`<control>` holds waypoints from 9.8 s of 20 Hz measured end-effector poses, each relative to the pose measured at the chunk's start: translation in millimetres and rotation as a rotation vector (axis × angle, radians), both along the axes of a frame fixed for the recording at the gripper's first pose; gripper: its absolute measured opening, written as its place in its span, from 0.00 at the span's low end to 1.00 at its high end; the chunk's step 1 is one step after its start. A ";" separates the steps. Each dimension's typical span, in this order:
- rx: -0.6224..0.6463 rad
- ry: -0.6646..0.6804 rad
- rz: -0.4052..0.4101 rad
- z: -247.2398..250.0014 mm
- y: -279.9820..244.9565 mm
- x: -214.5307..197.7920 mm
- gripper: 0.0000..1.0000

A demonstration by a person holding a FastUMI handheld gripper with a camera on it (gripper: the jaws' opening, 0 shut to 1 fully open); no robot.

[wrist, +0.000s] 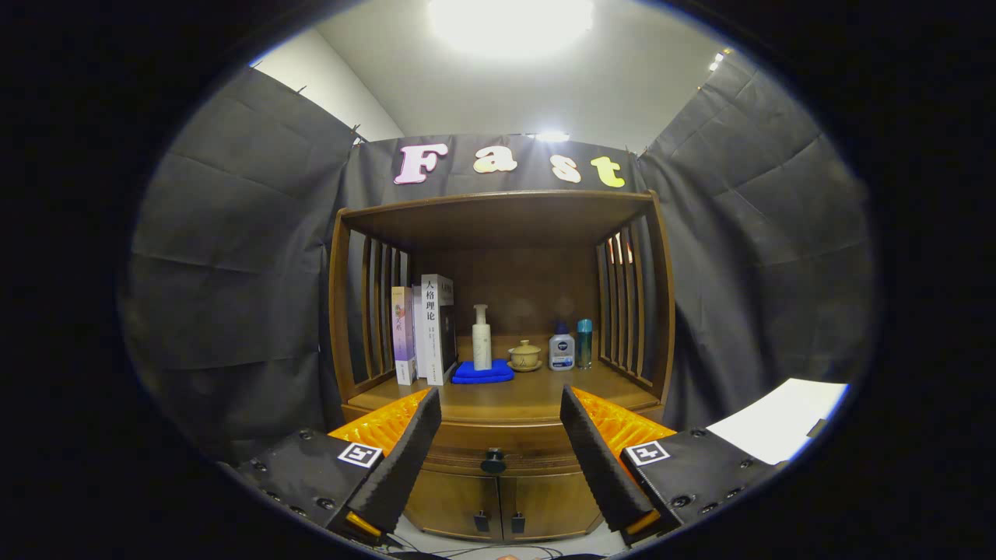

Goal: Pull open the drawer, take out the items inside it, and place them on the countertop above the cabinet.

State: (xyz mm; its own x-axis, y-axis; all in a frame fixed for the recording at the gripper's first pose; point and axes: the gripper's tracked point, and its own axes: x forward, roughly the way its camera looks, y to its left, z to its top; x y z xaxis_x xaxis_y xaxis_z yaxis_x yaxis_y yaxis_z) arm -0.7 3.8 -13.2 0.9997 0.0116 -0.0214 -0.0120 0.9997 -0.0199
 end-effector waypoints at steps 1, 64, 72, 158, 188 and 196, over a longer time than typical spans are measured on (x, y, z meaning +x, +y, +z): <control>0.005 0.004 0.004 -0.4 0.9 -0.5 0.98; -0.057 0.404 -0.006 -233.8 -6.9 149.7 0.31; -0.080 0.394 0.028 -232.3 -8.9 115.2 0.31; -0.142 0.717 0.230 -134.5 10.0 98.5 0.98; -0.042 0.927 0.245 -200.6 8.2 112.7 0.12; -0.119 0.753 0.275 -135.7 1.0 86.8 0.12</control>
State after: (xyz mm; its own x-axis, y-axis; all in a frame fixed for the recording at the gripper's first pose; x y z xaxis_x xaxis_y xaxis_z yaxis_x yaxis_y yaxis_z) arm 86.1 4.8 -148.9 0.6784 0.2107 -0.7038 -0.3099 0.9507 -0.0140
